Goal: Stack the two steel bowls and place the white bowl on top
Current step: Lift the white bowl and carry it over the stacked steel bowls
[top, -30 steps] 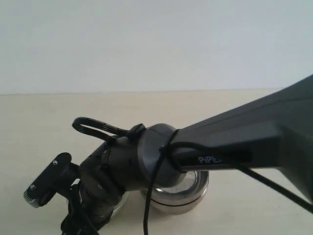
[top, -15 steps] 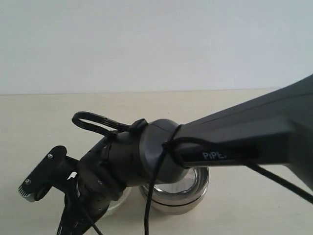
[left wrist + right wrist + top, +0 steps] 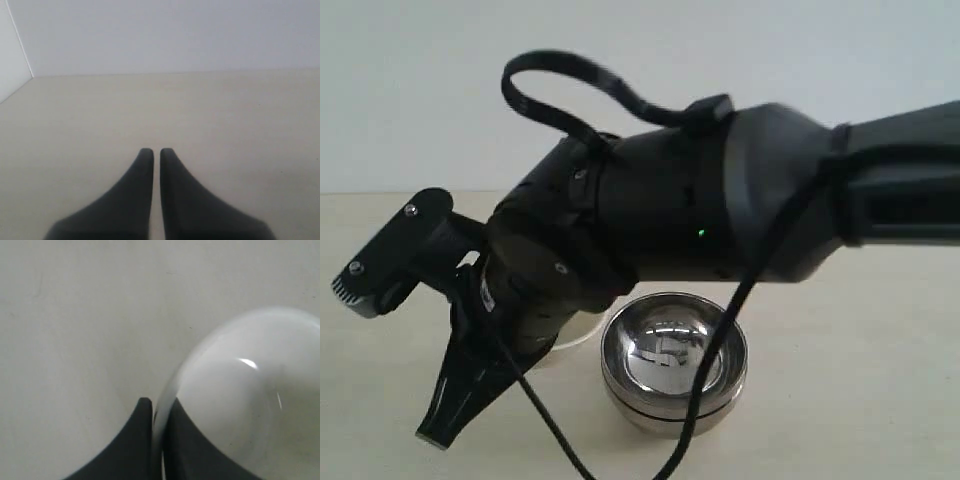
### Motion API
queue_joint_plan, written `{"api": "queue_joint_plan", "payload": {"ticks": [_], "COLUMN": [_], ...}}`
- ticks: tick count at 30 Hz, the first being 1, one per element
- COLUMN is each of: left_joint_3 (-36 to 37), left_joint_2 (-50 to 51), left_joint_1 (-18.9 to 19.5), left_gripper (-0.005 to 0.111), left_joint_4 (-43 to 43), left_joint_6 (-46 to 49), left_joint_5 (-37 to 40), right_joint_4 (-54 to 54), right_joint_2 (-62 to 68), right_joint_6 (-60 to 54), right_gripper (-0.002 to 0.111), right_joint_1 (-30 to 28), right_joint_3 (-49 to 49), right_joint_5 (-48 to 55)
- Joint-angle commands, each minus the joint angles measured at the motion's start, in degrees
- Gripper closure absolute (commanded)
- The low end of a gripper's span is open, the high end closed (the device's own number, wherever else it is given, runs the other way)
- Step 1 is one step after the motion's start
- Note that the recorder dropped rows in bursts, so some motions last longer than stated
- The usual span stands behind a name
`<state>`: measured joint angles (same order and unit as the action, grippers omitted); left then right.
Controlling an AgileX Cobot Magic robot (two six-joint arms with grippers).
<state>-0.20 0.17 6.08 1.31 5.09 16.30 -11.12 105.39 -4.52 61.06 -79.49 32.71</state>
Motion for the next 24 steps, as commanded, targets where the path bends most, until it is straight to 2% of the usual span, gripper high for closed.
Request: {"api": "queue_joint_plan", "payload": {"ticks": [1, 15, 19, 24], "left_joint_3": [0.2, 0.2, 0.2, 0.2], "left_joint_2": [-0.17, -0.17, -0.17, -0.17], "left_joint_1": [0.03, 0.03, 0.03, 0.03], "left_gripper": [0.103, 0.103, 0.103, 0.103], "left_joint_4": [0.15, 0.15, 0.15, 0.15], "left_joint_6": [-0.65, -0.65, -0.65, -0.65], "left_joint_5": [-0.45, -0.43, -0.43, -0.33], "right_joint_4": [-5.68, -15.22, -18.29, -17.19], "right_joint_2": [-5.22, -10.95, -14.94, -21.3], "right_joint_6": [7.25, 20.87, 25.01, 27.11], "right_gripper": [0.108, 0.108, 0.108, 0.108], "right_joint_1": [0.07, 0.07, -0.2, -5.68], "right_joint_3": [-0.06, -0.06, 2.8, 8.49], "right_joint_5": [6.75, 29.32, 28.72, 26.74]}}
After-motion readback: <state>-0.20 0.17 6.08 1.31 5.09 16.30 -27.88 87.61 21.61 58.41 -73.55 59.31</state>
